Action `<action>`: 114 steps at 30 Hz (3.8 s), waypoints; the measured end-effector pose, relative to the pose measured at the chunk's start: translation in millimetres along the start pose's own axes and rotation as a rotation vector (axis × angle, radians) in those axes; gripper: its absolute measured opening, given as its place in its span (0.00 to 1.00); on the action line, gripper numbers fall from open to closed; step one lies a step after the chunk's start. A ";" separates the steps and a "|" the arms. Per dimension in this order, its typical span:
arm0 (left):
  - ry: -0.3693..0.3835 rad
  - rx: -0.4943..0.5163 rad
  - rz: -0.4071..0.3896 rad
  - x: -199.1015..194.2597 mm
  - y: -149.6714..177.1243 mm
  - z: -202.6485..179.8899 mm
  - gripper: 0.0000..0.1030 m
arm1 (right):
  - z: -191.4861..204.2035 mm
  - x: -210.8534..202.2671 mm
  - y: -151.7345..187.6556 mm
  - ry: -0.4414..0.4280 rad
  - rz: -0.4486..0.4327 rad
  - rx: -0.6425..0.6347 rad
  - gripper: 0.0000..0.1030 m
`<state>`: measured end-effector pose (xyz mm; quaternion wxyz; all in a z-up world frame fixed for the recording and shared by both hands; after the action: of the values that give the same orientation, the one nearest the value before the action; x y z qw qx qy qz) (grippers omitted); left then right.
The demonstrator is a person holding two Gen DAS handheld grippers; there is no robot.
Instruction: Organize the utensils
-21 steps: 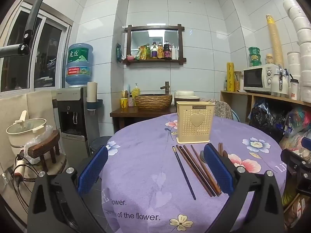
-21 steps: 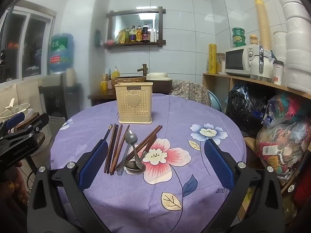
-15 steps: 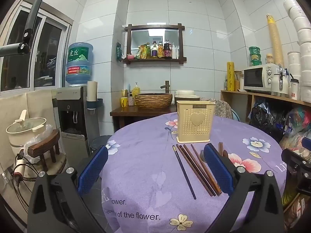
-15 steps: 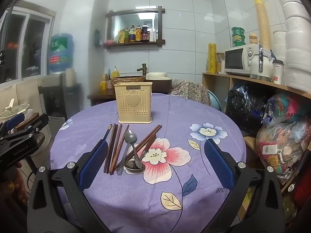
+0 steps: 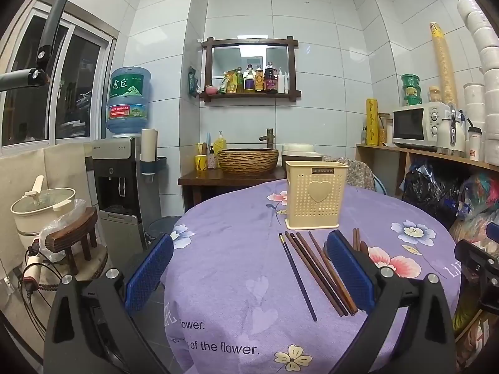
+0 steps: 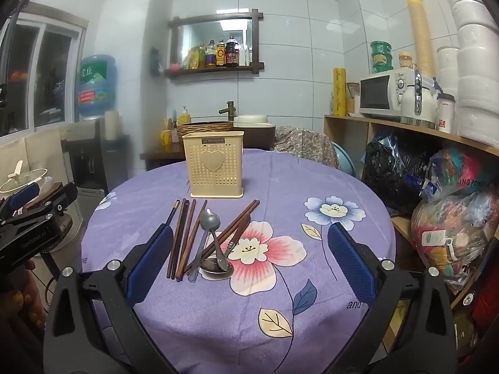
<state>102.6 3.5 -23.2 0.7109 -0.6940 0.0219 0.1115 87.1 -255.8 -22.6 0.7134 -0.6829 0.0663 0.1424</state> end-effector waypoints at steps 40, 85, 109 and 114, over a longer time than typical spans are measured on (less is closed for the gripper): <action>-0.003 0.006 0.011 0.0 0.9 0.5 0.95 | -0.5 2.9 4.2 0.000 0.014 0.006 0.95; 0.008 0.014 0.082 17.0 10.2 5.0 0.95 | -5.6 20.2 7.4 -0.031 0.062 0.030 0.95; 0.125 0.102 0.543 157.4 55.3 -20.6 0.91 | 13.5 204.6 27.8 -0.307 0.490 -0.039 0.95; 0.157 0.143 0.572 159.9 60.4 -33.5 0.82 | 26.6 225.2 34.7 -0.329 0.555 -0.069 0.84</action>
<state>251.1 -8.5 -113.4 0.6940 -0.6142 0.2793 0.2512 288.4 -203.2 -119.3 0.6248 -0.6306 0.1290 0.4420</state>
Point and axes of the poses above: each gripper's, at about its wrist camera, not at the fingertips, and x roughly the way its jaws point, z to its left, y to its underside, the point moved 10 cm from there along x, roughly the way its jaws point, and after that the axes turned 7 degrees about -y, right-handed, at the moved point
